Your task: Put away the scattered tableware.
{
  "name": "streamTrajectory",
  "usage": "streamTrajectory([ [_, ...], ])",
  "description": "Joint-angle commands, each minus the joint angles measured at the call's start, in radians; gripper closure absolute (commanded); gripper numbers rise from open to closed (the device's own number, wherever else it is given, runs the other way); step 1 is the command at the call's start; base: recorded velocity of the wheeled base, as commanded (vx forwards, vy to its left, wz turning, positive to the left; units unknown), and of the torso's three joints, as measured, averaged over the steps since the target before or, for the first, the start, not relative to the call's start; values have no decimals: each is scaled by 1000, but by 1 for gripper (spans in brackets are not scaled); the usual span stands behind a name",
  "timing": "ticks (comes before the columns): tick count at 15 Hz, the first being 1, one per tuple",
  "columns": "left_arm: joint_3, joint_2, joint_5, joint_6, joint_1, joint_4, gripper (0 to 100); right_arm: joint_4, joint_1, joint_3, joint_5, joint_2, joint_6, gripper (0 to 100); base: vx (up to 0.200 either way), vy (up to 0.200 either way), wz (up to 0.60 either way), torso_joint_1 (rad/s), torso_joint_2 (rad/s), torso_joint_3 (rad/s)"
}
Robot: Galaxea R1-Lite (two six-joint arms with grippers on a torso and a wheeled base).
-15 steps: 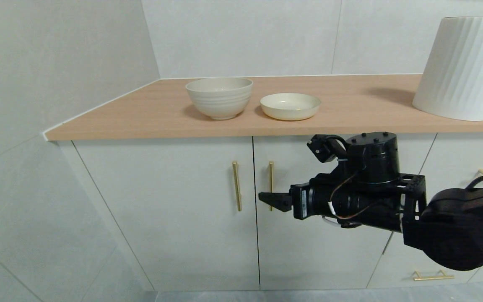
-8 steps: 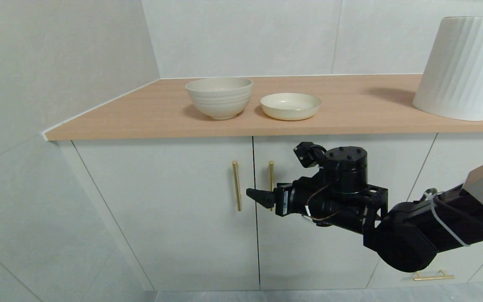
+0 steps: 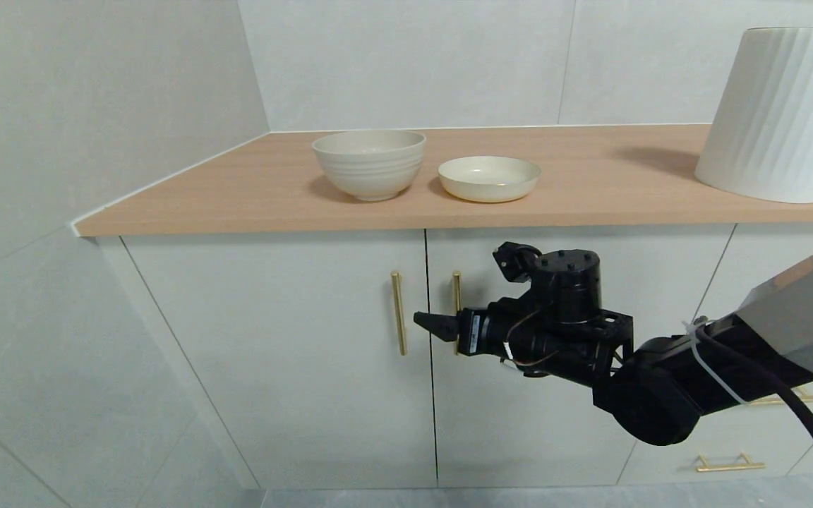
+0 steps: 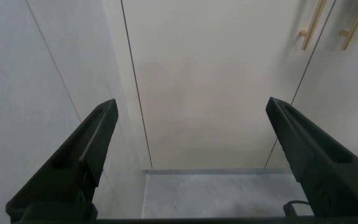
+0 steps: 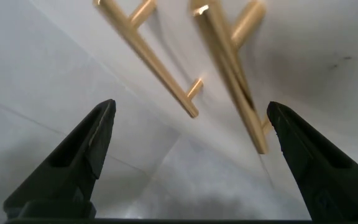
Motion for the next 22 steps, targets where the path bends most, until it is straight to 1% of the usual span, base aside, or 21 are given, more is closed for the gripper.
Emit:
streamTrajectory([
  [1, 0, 2, 0, 0, 0, -1, 0, -28, 2, -13, -1, 9, 13, 0, 0, 0, 0, 0, 0, 0],
  [6, 0, 2, 1, 0, 0, -1, 0, -65, 4, -14, 4, 43, 19, 0, 0, 0, 0, 0, 0, 0],
  [8, 0, 2, 1, 0, 0, -1, 0, -67, 7, -16, 7, 37, 51, 0, 0, 0, 0, 0, 0, 0],
  [10, 0, 2, 1, 0, 0, 1, 0, -111, 10, -14, 13, 34, 87, 0, 0, 0, 0, 0, 0, 0],
  [12, 0, 2, 1, 0, 0, -1, 0, -140, 10, -7, 38, 27, 90, 0, 0, 0, 0, 0, 0, 0],
  [15, 0, 2, 0, 0, 0, -1, 0, -139, 18, 3, 42, 18, 93, 0, 0, 0, 0, 0, 0, 0],
  [17, 0, 2, 1, 0, 0, 1, 0, -140, 24, 16, 51, 6, 117, 0, 0, 0, 0, 0, 0, 0],
  [20, 0, 2, 1, 0, 0, -1, 0, -140, 24, 53, 107, -20, 130, 0, 0, 0, 0, 0, 0, 0],
  [22, 0, 2, 0, 0, 0, 1, 0, -140, 25, 76, 116, -42, 130, 0, 0, 0, 0, 0, 0, 0],
])
